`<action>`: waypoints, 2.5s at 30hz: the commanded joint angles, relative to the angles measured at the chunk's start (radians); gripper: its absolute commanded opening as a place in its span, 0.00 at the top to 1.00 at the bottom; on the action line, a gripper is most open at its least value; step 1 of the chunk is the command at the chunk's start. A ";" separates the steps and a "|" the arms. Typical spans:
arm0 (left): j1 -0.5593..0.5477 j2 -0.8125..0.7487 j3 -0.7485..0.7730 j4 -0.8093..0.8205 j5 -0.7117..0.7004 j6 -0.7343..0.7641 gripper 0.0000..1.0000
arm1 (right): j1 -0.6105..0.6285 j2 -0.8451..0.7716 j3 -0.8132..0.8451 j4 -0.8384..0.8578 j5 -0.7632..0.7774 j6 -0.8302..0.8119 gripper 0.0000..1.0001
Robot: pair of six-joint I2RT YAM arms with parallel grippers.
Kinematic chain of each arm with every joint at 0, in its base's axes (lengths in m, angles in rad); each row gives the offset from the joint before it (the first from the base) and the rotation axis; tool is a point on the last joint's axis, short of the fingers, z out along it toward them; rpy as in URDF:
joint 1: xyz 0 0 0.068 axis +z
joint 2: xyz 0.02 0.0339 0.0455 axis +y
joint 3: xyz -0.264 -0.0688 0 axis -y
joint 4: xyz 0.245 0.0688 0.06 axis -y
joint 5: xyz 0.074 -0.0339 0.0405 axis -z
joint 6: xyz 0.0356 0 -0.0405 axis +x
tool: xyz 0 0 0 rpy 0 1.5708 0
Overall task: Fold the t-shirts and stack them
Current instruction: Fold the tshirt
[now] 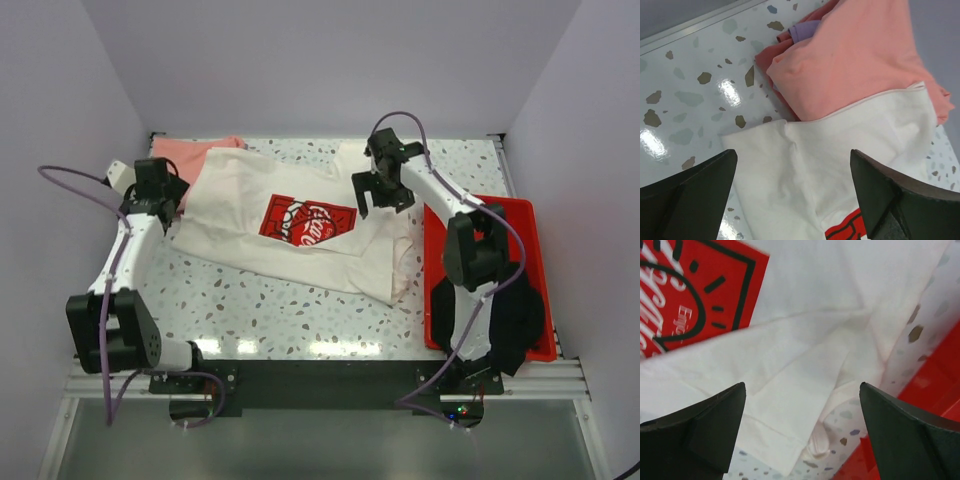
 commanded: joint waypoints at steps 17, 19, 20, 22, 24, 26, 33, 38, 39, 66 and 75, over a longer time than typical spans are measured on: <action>-0.003 -0.381 -0.380 -0.063 0.016 -0.024 0.00 | 0.105 -0.228 -0.491 0.363 -0.320 0.042 0.26; -0.001 -0.380 -0.374 -0.073 0.012 -0.028 0.00 | 0.117 -0.199 -0.477 0.363 -0.276 0.048 0.27; -0.001 -0.380 -0.374 -0.073 0.009 -0.025 0.00 | 0.121 -0.185 -0.471 0.358 -0.259 0.051 0.30; -0.001 -0.381 -0.371 -0.081 0.001 -0.028 0.00 | 0.128 -0.162 -0.465 0.358 -0.213 0.060 0.30; -0.001 -0.383 -0.371 -0.083 -0.002 -0.028 0.00 | 0.137 -0.149 -0.463 0.355 -0.190 0.061 0.31; -0.001 -0.383 -0.371 -0.081 -0.004 -0.030 0.00 | 0.137 -0.137 -0.466 0.367 -0.191 0.062 0.35; -0.001 -0.373 -0.362 -0.083 -0.011 -0.028 0.00 | 0.141 -0.116 -0.433 0.386 -0.155 0.080 0.65; -0.001 -0.367 -0.362 -0.081 -0.011 -0.028 0.00 | 0.146 -0.110 -0.376 0.355 -0.100 0.065 0.82; -0.001 -0.369 -0.363 -0.081 -0.010 -0.028 0.00 | 0.151 -0.108 -0.355 0.349 -0.096 0.059 0.83; -0.001 -0.335 -0.369 -0.044 0.021 0.005 0.00 | 0.198 0.262 0.250 0.133 -0.083 -0.053 0.26; -0.001 -0.329 -0.377 -0.030 0.042 0.010 0.00 | 0.171 -0.049 -0.062 0.209 0.020 -0.021 0.01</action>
